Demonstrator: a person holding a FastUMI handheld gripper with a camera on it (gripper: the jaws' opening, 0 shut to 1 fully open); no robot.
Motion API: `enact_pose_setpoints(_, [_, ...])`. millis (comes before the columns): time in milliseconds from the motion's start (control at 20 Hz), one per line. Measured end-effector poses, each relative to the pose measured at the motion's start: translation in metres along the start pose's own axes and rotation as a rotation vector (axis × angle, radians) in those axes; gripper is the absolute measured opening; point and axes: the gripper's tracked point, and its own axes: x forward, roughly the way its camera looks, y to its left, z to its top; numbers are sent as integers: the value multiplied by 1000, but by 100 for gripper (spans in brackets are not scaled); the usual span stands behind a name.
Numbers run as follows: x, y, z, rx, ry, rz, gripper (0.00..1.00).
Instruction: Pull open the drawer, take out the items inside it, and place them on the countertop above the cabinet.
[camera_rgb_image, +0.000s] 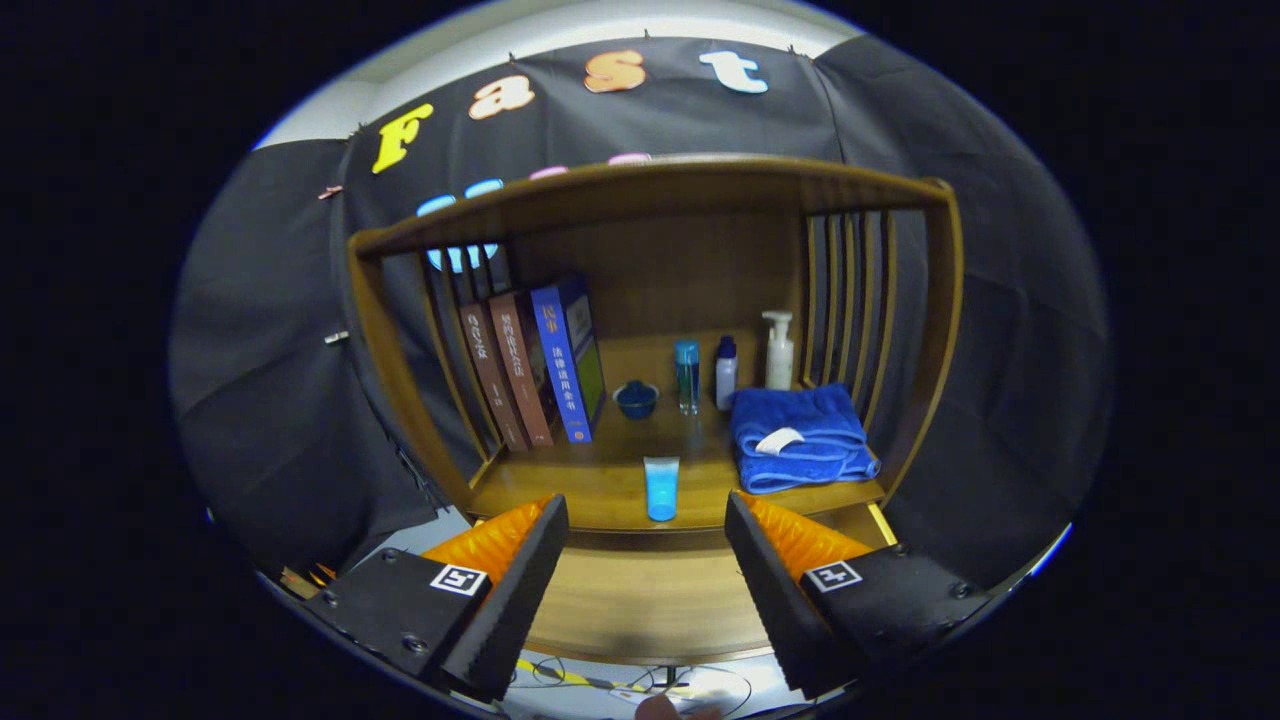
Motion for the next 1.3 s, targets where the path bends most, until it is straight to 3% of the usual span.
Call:
enact_pose_setpoints(250, [-30,-16,-34,-147,-167,-15,99])
enact_pose_setpoints(450, [-25,-28,-103,-220,-193,-4,99])
enact_pose_setpoints(750, [-30,-26,-180,-146,-193,-9,100])
enact_pose_setpoints(1300, [-8,-26,-253,-90,-138,-50,100])
